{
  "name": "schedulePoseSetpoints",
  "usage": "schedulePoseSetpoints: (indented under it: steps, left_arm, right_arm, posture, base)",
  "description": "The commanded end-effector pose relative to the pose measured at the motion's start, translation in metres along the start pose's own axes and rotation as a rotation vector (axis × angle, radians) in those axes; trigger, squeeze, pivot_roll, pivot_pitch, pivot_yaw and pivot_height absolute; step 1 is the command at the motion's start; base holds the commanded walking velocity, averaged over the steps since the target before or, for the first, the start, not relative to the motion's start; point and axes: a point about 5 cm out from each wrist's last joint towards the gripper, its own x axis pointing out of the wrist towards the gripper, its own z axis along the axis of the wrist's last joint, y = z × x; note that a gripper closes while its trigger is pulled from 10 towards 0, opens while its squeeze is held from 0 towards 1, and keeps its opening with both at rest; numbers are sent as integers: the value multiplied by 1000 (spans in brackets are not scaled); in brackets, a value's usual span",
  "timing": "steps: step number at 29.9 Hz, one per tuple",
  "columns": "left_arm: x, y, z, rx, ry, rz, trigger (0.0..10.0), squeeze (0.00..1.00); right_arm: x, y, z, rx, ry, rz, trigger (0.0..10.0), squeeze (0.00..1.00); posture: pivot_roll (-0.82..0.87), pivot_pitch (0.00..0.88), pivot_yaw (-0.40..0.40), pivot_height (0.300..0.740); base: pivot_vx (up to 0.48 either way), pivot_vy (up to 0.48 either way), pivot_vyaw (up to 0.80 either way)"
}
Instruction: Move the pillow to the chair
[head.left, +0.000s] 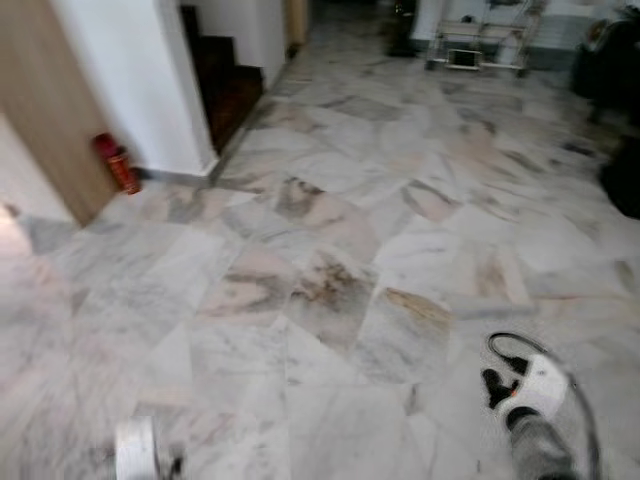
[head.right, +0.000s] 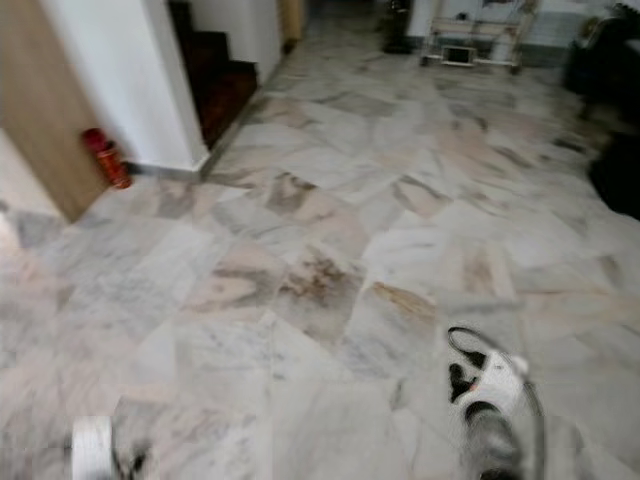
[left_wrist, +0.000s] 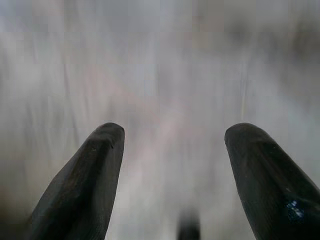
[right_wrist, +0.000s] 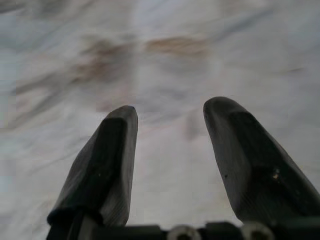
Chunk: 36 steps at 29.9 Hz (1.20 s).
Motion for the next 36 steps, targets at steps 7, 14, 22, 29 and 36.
schedulePoseSetpoints:
  steps: [7,14,22,29,36]
  left_arm:
    - [-1,-8,25,-33,-209,-42,10000,0]
    - [-9,-32,72,-7,-482,-148,10000,0]
    - [-21,-48,87,53,-561,-285,10000,0]
    - [-11,-25,46,53,-328,-245,10000,0]
    - [-13,-18,-25,57,72,-171,10000,0]
  right_arm:
    - [-32,-17,-7,-160,-251,9,10000,0]
    - [-52,-5,49,-254,-591,40,10000,0]
    - [-52,11,65,-229,-645,46,10000,0]
    - [-22,-2,40,-120,-408,-79,10000,0]
    - [-11,-8,-16,-141,26,-72,10000,0]
  posture:
    - [-42,0,2,740]
    - [-43,0,-7,740]
    - [-20,0,13,740]
    - [-21,0,22,740]
    - [-25,0,-13,740]
  base:
    - [0,0,0]
    - [0,0,0]
    - [0,0,0]
    - [0,0,0]
    - [0,0,0]
